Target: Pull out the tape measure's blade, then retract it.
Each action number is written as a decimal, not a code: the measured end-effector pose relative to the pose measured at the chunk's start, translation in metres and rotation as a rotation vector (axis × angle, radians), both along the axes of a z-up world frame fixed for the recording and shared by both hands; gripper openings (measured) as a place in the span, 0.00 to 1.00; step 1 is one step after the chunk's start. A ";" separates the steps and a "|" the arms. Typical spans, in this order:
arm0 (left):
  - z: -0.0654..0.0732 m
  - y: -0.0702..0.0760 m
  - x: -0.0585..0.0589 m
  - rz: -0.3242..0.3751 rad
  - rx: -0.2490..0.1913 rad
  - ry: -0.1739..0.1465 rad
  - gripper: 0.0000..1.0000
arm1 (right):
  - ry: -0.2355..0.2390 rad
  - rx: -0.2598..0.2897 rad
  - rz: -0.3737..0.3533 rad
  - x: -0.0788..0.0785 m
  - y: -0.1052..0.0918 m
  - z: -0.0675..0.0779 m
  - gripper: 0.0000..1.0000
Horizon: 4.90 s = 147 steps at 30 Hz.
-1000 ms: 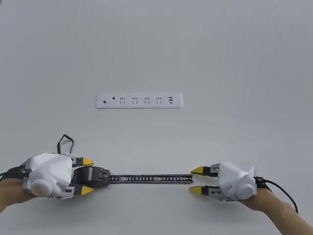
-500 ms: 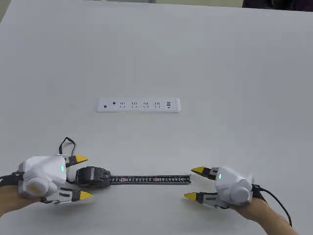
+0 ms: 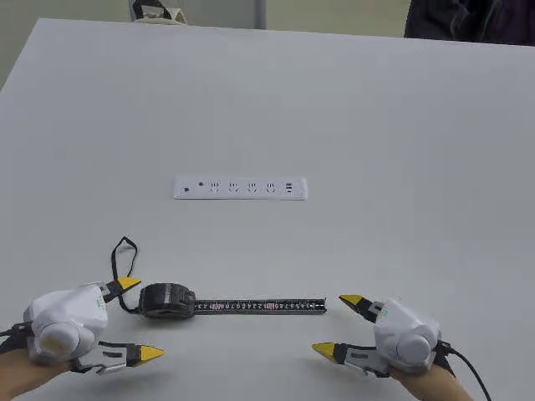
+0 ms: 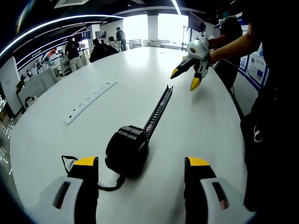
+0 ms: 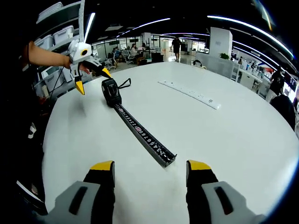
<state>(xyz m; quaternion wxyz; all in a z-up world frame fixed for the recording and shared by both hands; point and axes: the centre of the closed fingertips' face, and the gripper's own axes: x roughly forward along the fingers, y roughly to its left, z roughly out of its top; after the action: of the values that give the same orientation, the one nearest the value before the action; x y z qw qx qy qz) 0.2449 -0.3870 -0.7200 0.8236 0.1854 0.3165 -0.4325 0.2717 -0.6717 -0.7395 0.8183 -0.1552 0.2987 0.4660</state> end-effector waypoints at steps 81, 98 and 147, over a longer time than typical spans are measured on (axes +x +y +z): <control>0.026 0.007 -0.044 0.218 -0.107 -0.108 0.89 | -0.033 0.044 -0.156 -0.061 -0.008 0.033 0.82; 0.010 -0.004 -0.012 0.374 -0.053 -0.137 0.85 | -0.052 0.034 -0.087 -0.041 -0.007 0.022 0.76; 0.002 -0.013 0.025 0.901 -0.131 -0.261 0.77 | -0.052 -0.048 0.348 0.026 -0.005 -0.012 0.35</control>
<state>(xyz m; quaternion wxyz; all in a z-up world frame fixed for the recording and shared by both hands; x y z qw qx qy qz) 0.2701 -0.3999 -0.7179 0.9721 0.0299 0.2313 -0.0243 0.2973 -0.6766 -0.7518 0.7286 -0.2362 0.2572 0.5892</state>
